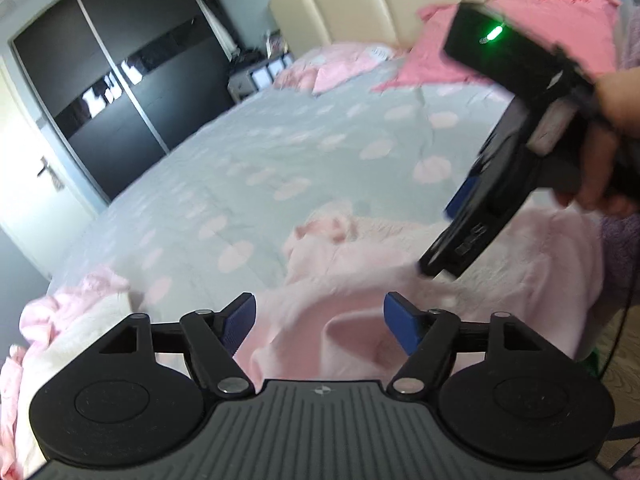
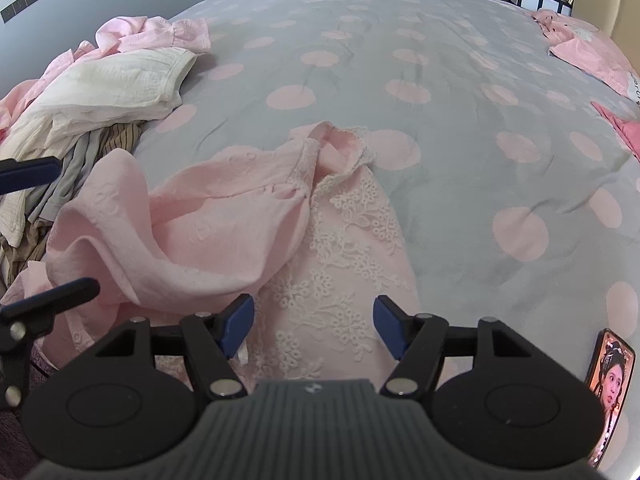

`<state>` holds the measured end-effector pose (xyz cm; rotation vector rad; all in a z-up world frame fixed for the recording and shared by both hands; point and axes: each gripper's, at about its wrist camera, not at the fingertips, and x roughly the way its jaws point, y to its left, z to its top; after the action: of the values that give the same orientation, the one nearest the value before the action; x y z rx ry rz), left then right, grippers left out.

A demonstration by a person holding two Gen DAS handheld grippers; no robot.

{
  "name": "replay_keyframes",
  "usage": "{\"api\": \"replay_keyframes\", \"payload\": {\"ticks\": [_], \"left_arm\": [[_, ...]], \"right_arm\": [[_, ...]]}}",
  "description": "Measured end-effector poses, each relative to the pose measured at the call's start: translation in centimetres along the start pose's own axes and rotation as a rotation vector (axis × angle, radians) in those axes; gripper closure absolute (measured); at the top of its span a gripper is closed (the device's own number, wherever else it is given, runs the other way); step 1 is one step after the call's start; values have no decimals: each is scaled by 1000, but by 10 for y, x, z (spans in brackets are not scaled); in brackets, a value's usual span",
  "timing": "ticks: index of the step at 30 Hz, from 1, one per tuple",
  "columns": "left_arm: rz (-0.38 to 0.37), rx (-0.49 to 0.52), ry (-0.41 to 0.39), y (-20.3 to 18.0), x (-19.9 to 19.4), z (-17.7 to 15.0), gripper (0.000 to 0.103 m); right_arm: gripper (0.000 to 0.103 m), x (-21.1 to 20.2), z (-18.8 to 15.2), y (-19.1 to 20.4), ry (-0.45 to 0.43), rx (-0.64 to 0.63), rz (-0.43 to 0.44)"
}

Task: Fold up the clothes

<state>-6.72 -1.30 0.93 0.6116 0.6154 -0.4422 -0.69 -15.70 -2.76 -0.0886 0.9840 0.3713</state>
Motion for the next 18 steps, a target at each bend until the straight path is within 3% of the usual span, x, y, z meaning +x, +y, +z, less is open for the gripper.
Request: {"api": "replay_keyframes", "payload": {"ticks": [5, 6, 7, 9, 12, 18], "left_arm": [[-47, -58, 101, 12, 25, -16, 36], [-57, -74, 111, 15, 28, -18, 46], [-70, -94, 119, 17, 31, -20, 64], [-117, -143, 126, 23, 33, -22, 83], [-174, -203, 124, 29, 29, -26, 96], [-324, -200, 108, 18, 11, -23, 101]], "right_arm": [[32, 2, 1, 3, 5, -11, 9], [32, 2, 2, 4, 5, -14, 10], [32, 2, 2, 5, 5, -18, 12], [32, 2, 4, 7, 3, -23, 12], [32, 1, 5, 6, -5, -21, 8], [32, -2, 7, -8, -22, 38, -19]]}}
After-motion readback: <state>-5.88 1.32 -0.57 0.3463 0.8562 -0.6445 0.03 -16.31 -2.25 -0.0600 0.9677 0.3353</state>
